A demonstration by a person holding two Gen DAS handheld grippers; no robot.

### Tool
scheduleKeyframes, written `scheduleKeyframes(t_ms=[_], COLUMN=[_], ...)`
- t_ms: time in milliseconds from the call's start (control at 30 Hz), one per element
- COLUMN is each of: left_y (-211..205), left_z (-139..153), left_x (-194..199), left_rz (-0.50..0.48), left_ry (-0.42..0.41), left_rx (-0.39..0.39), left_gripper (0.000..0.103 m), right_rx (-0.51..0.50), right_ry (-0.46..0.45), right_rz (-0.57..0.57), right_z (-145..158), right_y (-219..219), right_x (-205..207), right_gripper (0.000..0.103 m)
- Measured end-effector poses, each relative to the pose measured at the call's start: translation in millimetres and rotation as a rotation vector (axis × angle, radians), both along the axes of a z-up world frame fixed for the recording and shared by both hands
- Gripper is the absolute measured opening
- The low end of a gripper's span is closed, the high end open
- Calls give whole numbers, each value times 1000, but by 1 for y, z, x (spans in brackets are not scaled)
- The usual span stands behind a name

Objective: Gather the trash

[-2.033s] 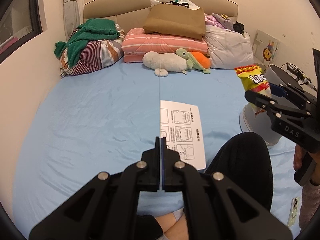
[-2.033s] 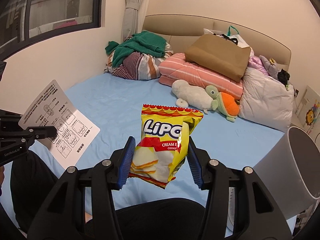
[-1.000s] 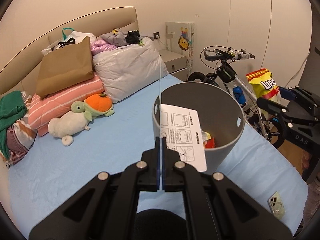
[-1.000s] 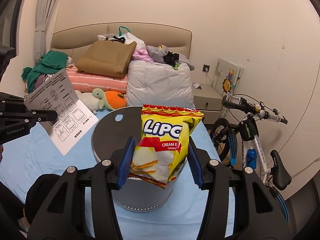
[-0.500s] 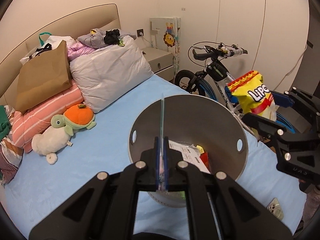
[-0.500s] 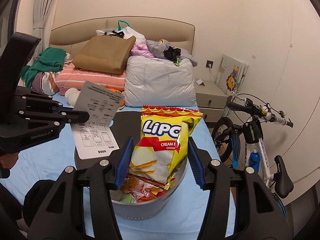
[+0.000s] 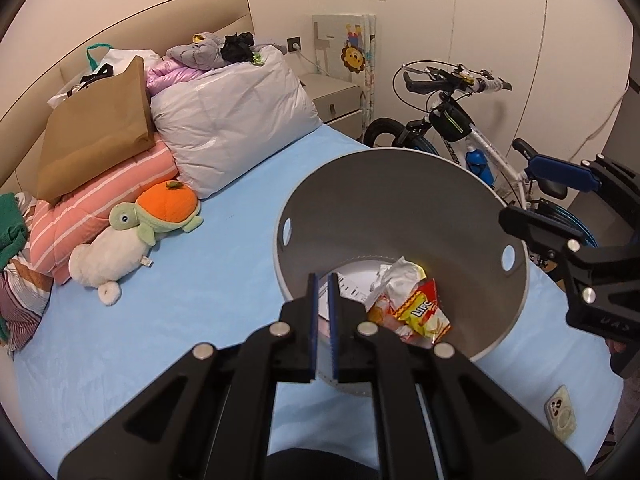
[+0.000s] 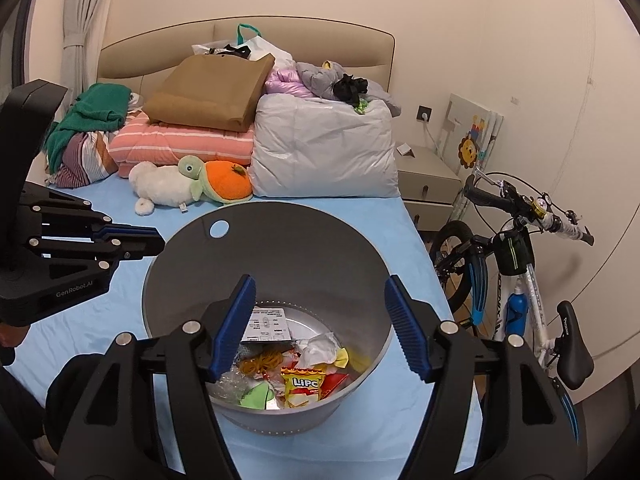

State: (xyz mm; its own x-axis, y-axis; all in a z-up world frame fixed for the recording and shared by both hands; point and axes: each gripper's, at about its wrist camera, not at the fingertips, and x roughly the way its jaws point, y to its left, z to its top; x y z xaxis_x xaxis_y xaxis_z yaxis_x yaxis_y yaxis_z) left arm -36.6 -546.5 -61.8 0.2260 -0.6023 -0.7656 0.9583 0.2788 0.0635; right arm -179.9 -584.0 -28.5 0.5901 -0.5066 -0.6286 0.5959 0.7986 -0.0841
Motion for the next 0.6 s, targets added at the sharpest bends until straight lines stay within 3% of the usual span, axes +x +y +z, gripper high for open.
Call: scheduleKeyframes(t_ms=[300,600], left_y=[31,93], left_z=[2,-1], left_x=[12,34], left_rz=[69,187], left_ry=[11,23], left_rx=[-22,-50], left_gripper=[7,7], right_rx=[18,22], right_ry=[-6,-33], right_rz=[8,61], right_z=[-5,-11], right_y=[26,62], right_x=[2,27], right_gripper=[64,67])
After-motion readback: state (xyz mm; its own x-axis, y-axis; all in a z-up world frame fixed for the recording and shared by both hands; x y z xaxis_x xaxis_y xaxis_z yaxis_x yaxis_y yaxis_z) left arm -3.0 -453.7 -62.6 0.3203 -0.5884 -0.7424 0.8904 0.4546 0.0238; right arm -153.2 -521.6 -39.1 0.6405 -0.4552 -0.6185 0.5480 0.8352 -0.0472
